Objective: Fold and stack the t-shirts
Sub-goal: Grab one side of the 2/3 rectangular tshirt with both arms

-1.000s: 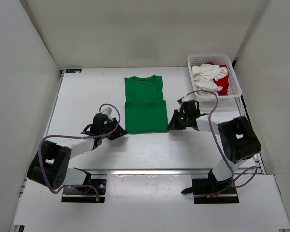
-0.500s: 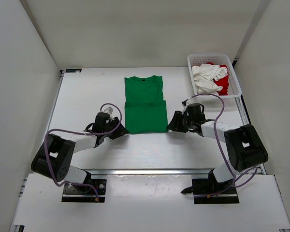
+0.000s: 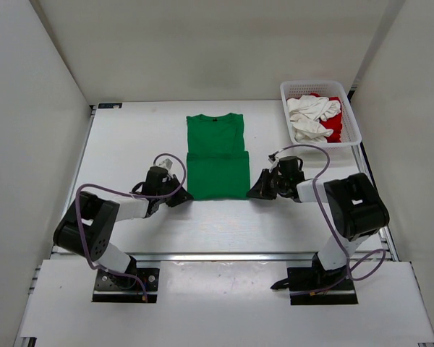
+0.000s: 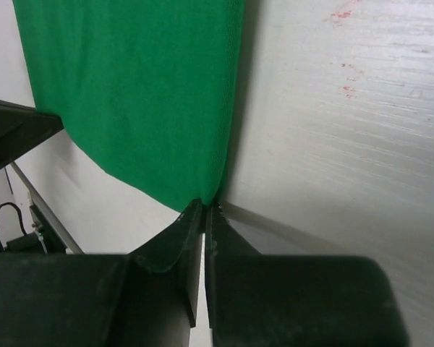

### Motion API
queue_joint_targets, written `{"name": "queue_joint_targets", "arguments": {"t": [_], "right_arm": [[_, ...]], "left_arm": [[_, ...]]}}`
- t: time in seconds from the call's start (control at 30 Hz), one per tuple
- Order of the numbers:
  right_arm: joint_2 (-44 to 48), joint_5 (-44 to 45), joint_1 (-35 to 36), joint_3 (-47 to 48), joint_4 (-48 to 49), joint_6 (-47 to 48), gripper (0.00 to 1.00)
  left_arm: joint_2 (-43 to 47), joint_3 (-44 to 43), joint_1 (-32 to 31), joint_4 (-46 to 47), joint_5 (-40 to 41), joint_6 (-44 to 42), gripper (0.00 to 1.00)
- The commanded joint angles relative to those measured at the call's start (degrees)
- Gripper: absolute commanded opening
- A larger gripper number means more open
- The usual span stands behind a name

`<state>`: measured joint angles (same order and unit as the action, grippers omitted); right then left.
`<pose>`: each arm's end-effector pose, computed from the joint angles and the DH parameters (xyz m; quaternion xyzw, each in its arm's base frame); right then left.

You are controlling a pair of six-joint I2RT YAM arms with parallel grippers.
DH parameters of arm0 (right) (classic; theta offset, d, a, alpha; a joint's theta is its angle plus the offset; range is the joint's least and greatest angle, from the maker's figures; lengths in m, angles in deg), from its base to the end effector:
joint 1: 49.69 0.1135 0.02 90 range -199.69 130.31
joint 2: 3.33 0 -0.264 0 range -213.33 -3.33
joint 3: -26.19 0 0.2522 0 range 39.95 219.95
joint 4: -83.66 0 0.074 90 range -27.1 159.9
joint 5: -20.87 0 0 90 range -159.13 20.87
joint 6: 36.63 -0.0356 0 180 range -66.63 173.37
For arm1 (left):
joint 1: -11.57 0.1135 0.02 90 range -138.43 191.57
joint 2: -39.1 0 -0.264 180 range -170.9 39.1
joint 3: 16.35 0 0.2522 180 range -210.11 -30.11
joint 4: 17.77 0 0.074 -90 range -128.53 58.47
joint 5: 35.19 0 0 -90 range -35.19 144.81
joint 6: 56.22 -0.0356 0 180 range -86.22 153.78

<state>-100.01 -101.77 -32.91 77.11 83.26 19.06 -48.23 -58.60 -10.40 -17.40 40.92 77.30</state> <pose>0.2804 0.1046 0.1200 0.0320 0.8959 0.3897 0.2108 0.2406 -0.1063 0.1223 -0.1255 0.9087 -0.3006 0.2611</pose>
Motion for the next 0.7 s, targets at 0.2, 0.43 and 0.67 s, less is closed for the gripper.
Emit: {"name": "queue_joint_targets", "arguments": {"t": [0.2,0.43,0.67], "right_arm": [[15.3,4.8,6.1,-10.4,-2.2,-3.1,0.0],[42.2,21.8,25.7,-18.3,-21.5,-10.9,0.0],[50.0,22.8,21.6,-7.1,-32.0,-6.6,0.0]], "left_arm": [[15.7,5.2,-3.3,-12.1,1.2,-3.1,0.0],[47.3,11.3,-13.8,-37.8,10.8,-0.7,0.0],[53.8,0.6,-7.1,-42.4,3.3,-0.5,0.0]]}}
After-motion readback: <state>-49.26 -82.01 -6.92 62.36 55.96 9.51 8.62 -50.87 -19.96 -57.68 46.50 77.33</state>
